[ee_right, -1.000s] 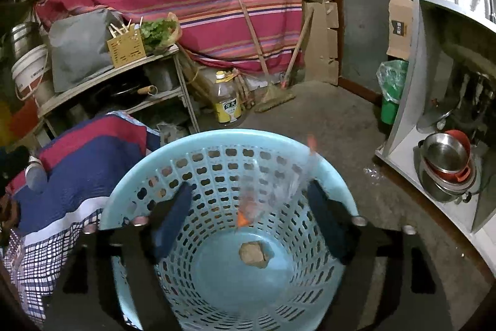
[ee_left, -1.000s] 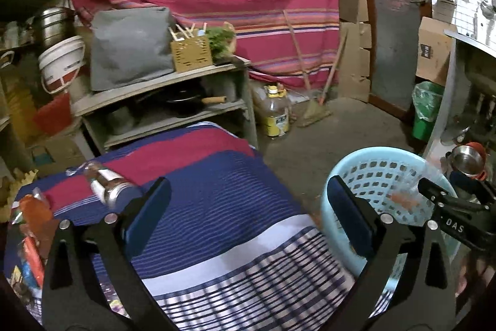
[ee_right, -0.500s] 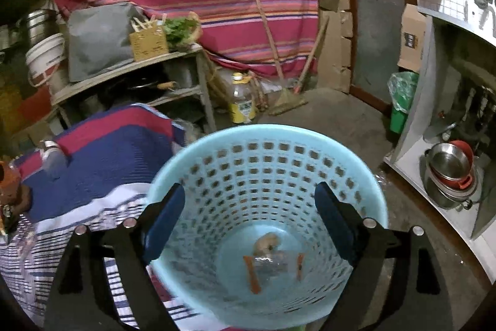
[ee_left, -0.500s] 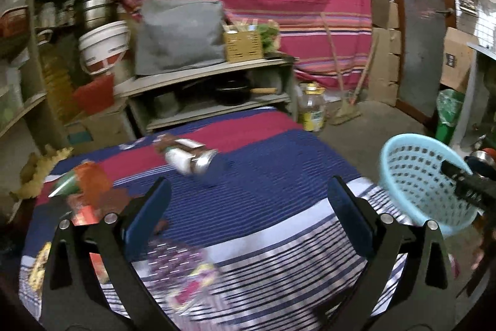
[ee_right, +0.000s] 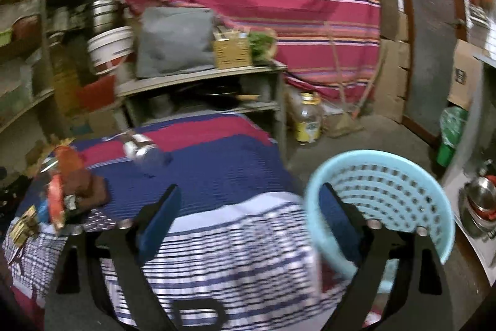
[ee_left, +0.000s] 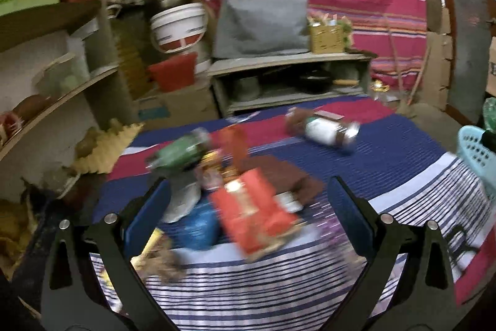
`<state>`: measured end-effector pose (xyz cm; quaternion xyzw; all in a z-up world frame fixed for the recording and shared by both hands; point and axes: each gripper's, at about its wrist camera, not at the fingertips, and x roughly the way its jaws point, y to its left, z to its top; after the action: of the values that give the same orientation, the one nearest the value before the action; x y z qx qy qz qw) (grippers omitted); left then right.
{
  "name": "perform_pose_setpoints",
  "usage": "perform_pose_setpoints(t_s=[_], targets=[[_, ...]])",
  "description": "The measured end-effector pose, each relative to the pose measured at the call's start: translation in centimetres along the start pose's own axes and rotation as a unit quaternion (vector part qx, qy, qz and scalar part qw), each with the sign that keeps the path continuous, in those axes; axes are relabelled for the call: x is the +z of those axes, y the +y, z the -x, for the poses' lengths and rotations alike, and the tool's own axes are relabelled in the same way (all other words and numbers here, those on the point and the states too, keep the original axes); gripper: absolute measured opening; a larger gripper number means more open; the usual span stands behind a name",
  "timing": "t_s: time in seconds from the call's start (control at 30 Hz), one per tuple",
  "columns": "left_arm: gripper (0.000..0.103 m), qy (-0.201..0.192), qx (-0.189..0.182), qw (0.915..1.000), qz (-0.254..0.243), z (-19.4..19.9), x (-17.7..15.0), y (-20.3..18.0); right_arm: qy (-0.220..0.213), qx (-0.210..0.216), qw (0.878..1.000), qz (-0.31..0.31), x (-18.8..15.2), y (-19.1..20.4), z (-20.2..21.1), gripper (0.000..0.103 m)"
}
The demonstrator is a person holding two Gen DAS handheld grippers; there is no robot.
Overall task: Collect trash
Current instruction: 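Move both tools back over the table, then grasp another brown paper with the left tool while the right tool grasps the red-gold wrapper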
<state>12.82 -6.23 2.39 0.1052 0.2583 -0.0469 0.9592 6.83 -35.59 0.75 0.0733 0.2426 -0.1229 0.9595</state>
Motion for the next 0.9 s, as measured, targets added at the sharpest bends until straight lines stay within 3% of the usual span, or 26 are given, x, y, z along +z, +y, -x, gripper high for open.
perform_pose_setpoints(t_s=[0.13,0.33,0.63,0.77,0.83,0.9], targets=[[0.097,0.011,0.018,0.9998,0.006,-0.9,-1.4,4.3,0.005,0.02,0.999,0.033,-0.5,4.6,-0.2,0.093],[0.097,0.053,0.017,0.9972,0.05,-3.3,-4.3,9.1,0.022,0.029,0.997,0.062,-1.8,8.6,-1.0,0.093],[0.096,0.091,0.003,0.9937,0.065,-5.9,-8.0,10.3,0.043,0.03,0.997,0.06,-3.7,10.9,-2.7,0.093],[0.082,0.106,-0.012,0.9919,0.069,-6.8,-8.3,10.4,0.051,0.033,0.997,0.055,-4.0,11.2,-3.3,0.093],[0.068,0.112,-0.022,0.9912,0.068,-7.0,-8.5,10.4,0.057,0.033,0.996,0.057,-4.2,11.4,-3.7,0.093],[0.06,0.115,-0.027,0.9908,0.065,-7.2,-8.5,10.3,0.061,0.034,0.996,0.06,-4.3,11.7,-3.9,0.093]])
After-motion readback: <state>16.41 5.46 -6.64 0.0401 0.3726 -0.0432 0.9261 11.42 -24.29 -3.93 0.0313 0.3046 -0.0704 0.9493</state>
